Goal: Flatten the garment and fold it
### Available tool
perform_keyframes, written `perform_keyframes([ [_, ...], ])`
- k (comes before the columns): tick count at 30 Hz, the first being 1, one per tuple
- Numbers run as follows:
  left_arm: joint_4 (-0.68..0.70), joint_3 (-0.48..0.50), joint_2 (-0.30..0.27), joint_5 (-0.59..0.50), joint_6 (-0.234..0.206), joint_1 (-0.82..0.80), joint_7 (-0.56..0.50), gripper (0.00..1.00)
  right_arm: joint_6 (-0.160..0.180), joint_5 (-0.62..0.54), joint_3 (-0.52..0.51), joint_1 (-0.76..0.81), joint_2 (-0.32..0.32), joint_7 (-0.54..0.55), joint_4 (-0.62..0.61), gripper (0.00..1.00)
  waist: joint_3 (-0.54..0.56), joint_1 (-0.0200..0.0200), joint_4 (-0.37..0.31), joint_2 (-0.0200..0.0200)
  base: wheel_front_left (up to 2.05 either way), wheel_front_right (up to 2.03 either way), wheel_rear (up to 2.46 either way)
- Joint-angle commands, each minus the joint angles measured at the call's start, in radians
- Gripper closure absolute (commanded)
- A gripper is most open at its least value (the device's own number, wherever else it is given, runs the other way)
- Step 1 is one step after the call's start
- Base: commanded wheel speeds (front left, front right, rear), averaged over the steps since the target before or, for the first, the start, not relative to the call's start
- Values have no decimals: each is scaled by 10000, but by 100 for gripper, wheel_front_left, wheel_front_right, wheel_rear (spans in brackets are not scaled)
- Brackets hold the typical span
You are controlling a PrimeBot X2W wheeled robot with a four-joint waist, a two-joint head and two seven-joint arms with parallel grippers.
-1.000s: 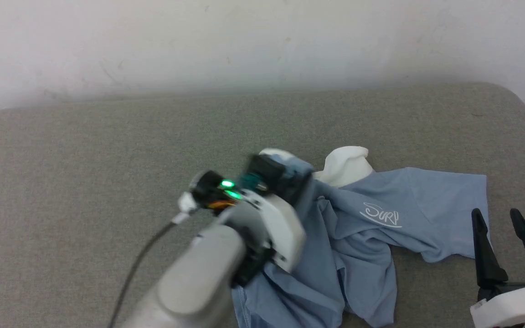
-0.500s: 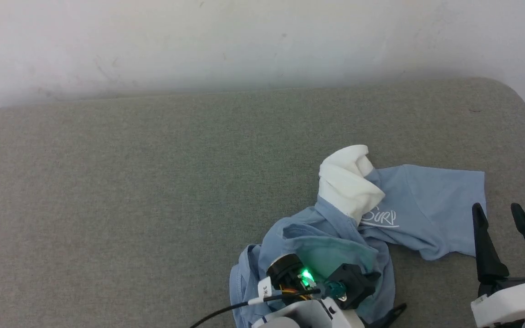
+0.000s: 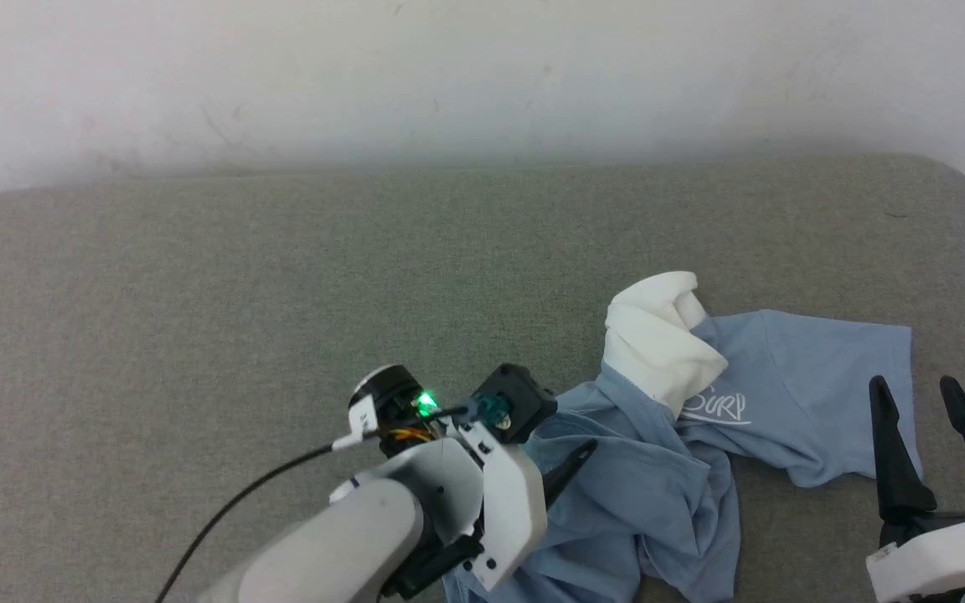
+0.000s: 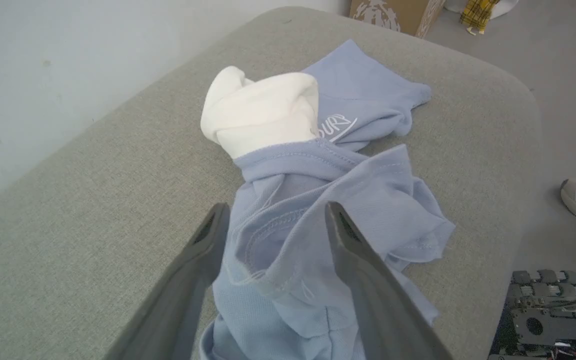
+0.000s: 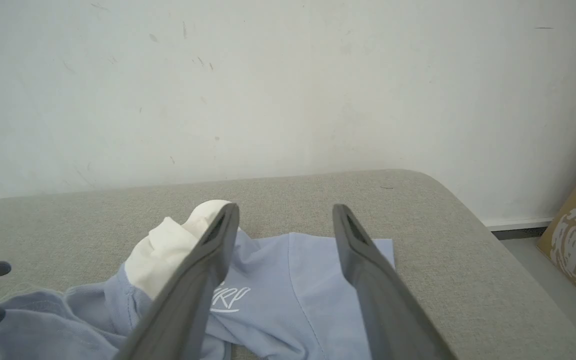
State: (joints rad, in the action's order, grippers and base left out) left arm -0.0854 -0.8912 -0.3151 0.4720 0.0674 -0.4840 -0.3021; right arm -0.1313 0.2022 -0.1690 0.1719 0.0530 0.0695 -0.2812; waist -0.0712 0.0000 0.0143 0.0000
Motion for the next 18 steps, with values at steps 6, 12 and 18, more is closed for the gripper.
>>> perform_keyframes([
  [6,-476,-855,-381,866,541,-868,-2114,0,6,-9,188,-84,-28,7,27,0,-147,0,-168,0,0,0,0],
  [12,-484,-1336,-571,1267,613,-1246,-2245,100,6,55,137,-60,-28,-38,193,0,-182,0,-313,0,0,0,0],
  [18,-136,-656,-770,1204,143,-1241,-1071,100,6,117,38,52,-28,-61,321,0,14,0,-210,0,0,0,0],
])
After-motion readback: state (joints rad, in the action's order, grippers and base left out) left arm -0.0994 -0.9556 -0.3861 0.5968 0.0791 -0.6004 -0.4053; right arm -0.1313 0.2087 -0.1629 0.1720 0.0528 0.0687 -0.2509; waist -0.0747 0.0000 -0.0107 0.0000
